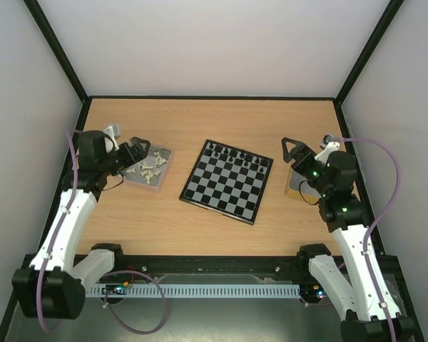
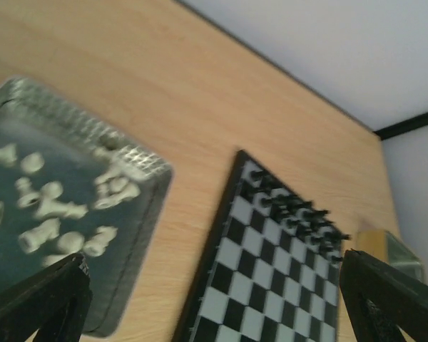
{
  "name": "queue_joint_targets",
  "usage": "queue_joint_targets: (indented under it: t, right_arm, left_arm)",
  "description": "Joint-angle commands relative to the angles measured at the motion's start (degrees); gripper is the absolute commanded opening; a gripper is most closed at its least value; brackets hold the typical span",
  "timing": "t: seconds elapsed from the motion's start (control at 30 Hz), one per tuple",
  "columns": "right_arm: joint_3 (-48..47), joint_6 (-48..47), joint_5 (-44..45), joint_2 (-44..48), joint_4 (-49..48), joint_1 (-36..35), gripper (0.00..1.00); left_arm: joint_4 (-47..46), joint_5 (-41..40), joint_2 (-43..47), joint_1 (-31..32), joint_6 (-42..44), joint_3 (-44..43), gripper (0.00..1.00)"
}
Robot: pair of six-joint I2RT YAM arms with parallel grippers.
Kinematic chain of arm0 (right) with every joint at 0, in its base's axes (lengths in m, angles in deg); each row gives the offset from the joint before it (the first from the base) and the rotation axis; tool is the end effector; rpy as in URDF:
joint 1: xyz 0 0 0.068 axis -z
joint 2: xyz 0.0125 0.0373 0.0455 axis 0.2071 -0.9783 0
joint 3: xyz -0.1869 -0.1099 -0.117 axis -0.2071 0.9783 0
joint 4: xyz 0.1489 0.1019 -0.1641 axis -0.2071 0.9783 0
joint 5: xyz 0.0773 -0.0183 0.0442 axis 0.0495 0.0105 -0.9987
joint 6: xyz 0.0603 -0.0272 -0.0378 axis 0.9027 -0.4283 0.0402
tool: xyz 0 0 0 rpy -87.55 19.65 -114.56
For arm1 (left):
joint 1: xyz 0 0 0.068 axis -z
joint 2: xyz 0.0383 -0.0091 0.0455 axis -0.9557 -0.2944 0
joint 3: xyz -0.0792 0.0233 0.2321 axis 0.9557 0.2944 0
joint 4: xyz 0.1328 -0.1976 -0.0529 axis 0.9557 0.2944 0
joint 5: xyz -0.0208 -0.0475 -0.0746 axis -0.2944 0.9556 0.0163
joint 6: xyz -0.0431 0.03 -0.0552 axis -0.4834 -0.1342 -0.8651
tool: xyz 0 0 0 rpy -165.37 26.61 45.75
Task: Set up the chess pieces on the board
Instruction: Pick up the chess piece from the storage box.
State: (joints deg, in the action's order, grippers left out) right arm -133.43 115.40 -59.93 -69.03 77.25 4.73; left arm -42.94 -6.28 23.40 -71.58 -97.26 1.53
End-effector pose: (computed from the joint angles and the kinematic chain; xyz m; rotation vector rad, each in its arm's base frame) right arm 0.1841 0.0484 0.3201 0.2716 1.8163 0.9768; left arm 0.2360 -0.0314 0.2857 -0.2867 2.0553 -0.7847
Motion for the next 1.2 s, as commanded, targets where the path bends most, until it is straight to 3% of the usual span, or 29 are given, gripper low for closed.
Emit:
queue_joint_targets:
  t: [0.0, 0.23, 0.47, 0.83, 1.17]
  right_arm:
    - [1.6, -0.9, -2.0, -0.7, -0.6, 0.2, 0.80]
    - [4.8, -0.3, -2.8, -4.1, -2.7, 0.2, 0.52]
    - [4.6, -0.9, -2.7, -7.6, -2.1, 0.2, 0.38]
    - [4.9, 0.1, -1.8, -6.7, -1.9, 0.1, 0.33]
    - [5.8, 1.4, -0.9, -5.1, -2.0, 0.2, 0.30]
  left_arm:
    - [4.9, -8.1, -5.9, -0.3, -1.4, -0.9, 0.93]
    - [9.0, -16.6, -19.2, -0.2, 0.1, -5.9, 0.59]
    - [9.9, -15.7, -28.8, 0.8, 2.4, -9.0, 0.34]
    - [10.7, -18.4, -37.5, 5.3, 4.4, -10.3, 0.37]
    - [9.1, -15.8, -42.7, 5.4, 4.8, -10.6, 0.20]
